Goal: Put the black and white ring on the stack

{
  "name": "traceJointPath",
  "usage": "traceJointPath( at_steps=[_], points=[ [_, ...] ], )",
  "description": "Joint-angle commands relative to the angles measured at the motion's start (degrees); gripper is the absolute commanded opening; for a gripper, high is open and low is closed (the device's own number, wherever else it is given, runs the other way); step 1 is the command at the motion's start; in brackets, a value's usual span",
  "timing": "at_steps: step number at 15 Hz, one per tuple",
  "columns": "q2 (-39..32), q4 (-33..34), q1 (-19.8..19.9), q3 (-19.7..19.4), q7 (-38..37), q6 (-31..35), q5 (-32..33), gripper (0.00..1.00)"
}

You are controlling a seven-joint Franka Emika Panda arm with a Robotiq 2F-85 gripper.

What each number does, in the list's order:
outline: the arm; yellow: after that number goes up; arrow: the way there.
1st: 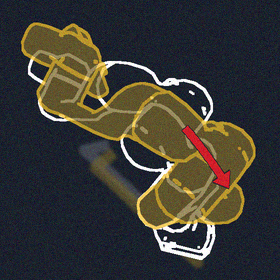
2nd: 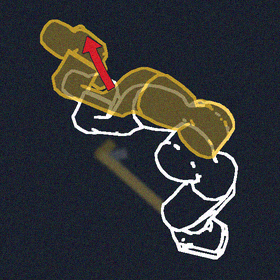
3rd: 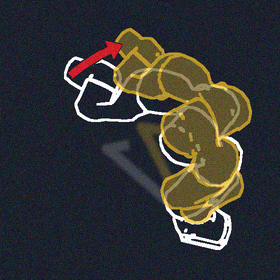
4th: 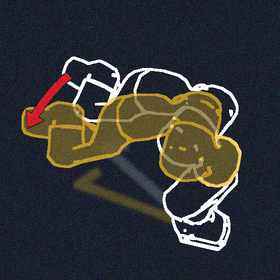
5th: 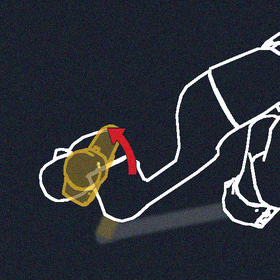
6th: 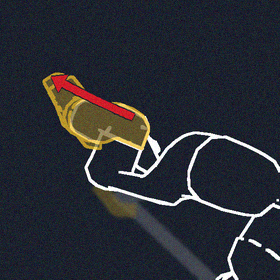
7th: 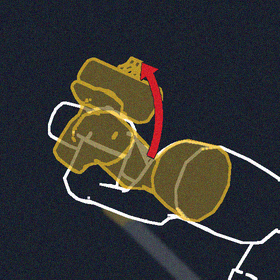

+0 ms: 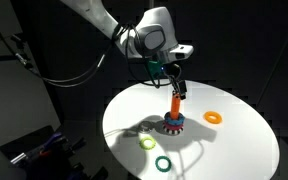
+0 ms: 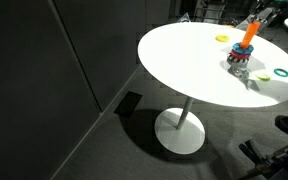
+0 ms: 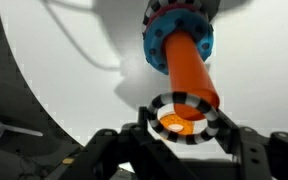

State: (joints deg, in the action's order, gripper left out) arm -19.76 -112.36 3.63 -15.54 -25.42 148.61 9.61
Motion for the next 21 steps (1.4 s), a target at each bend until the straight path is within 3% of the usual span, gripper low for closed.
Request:
traceJointPath(
  at_steps=[1,21],
  points=[
    [-0.5,1.4,-1.1,-1.0,-1.9,-0.7,1.8,0.39],
    [-1.0,1.0,-2.2,-2.0,-3.3,-0.4,4.8,0.39]
  ],
)
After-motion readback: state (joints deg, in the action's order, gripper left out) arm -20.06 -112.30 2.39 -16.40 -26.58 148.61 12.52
